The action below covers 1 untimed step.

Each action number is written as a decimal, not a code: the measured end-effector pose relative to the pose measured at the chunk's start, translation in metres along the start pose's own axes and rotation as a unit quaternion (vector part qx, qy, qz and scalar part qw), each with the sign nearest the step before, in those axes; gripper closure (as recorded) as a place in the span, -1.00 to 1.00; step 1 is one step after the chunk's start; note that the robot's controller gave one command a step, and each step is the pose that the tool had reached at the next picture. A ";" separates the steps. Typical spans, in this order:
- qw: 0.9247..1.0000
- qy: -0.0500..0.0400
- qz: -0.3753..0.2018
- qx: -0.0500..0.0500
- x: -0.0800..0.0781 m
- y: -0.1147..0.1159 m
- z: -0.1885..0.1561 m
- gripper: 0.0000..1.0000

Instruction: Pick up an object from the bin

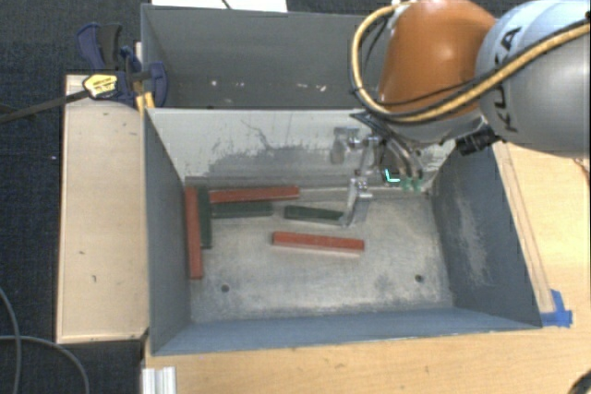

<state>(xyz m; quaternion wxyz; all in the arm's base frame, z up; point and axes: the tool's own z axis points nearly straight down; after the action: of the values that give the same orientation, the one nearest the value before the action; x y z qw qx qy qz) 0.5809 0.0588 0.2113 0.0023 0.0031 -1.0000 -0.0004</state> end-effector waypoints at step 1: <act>0.994 0.000 -0.113 0.000 0.025 -0.021 0.142 -1.00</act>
Offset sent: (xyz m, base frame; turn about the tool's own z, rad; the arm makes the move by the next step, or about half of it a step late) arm -0.0242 -0.0206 -0.1385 -0.2264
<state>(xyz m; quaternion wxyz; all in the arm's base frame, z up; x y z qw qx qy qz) 0.5554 0.0377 0.0697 0.0020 0.1157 -0.9933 -0.0003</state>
